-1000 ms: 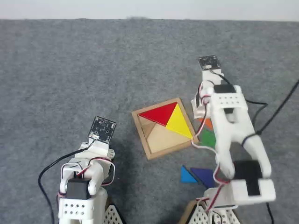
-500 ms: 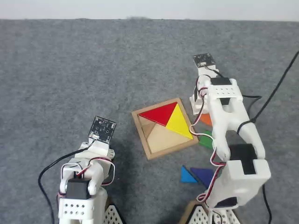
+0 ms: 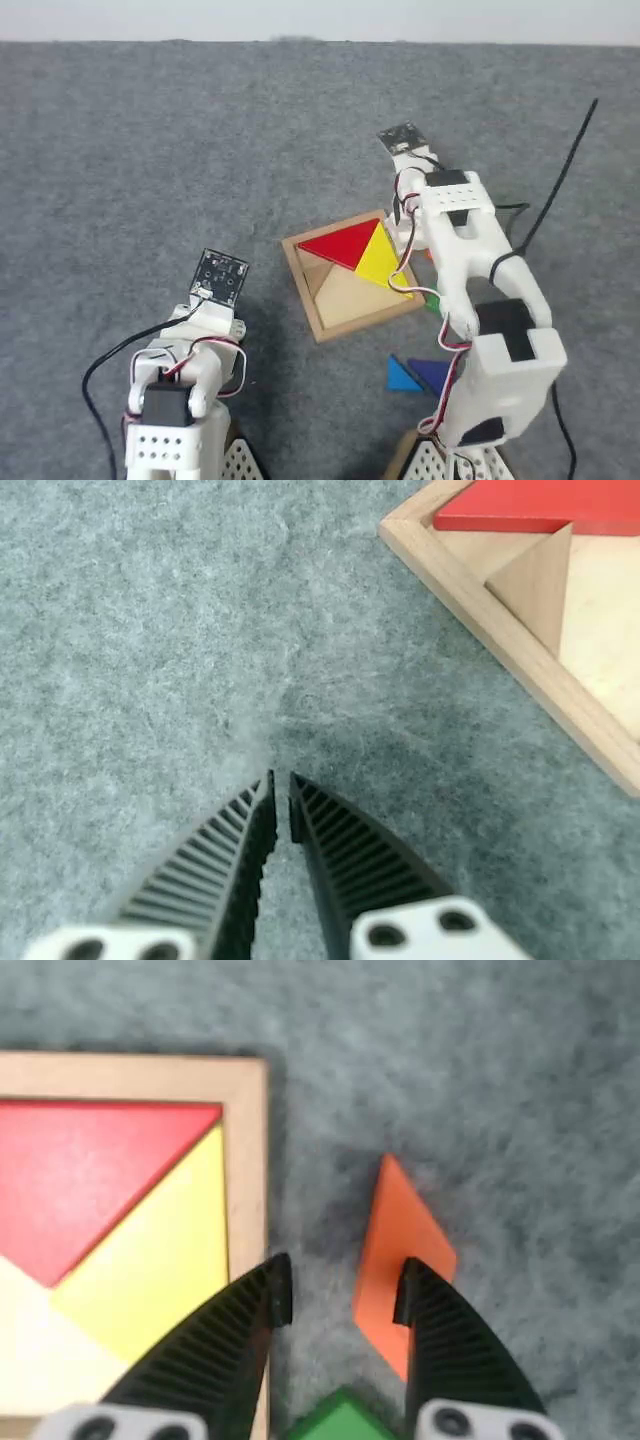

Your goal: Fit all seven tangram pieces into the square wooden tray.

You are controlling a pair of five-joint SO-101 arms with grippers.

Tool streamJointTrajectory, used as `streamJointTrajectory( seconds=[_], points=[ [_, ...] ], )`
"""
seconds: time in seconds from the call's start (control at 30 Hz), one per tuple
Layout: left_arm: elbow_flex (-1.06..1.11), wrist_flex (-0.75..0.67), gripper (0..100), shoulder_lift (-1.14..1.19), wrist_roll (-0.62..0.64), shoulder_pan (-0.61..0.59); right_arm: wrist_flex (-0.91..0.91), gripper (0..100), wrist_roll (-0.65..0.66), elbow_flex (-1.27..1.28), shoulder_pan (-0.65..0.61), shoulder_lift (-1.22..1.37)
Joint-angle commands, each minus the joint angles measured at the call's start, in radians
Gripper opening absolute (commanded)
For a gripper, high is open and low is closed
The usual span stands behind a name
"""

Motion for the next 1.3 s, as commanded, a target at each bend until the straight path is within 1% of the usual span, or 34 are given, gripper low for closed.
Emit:
streamJointTrajectory(
  seconds=[0.0,0.17,0.43,0.63,0.77,0.93,1.1,1.27],
  points=[
    [-0.010,0.003,2,-0.017,-0.006,-0.006,-0.019,17.2,0.018,-0.046,0.044,0.024],
    [-0.010,0.003,2,-0.017,-0.006,-0.005,-0.015,15.0,0.018,-0.083,0.122,0.071],
    [-0.010,0.003,2,-0.017,-0.006,-0.006,0.004,14.9,0.017,-0.091,0.163,0.071],
    [-0.010,0.003,2,-0.017,-0.006,-0.006,0.076,15.2,0.023,-0.146,0.209,-0.042],
    [-0.010,0.003,2,-0.017,-0.006,-0.006,0.127,18.7,0.094,-0.149,0.203,-0.096],
    [-0.010,0.003,2,-0.017,-0.006,-0.006,0.125,23.7,0.101,-0.152,0.176,-0.028],
    [-0.010,0.003,2,-0.017,-0.006,-0.006,0.113,23.9,0.104,-0.152,0.124,0.070],
    [-0.010,0.003,2,-0.017,-0.006,-0.006,0.096,23.4,0.104,-0.155,0.133,0.127]
  ],
)
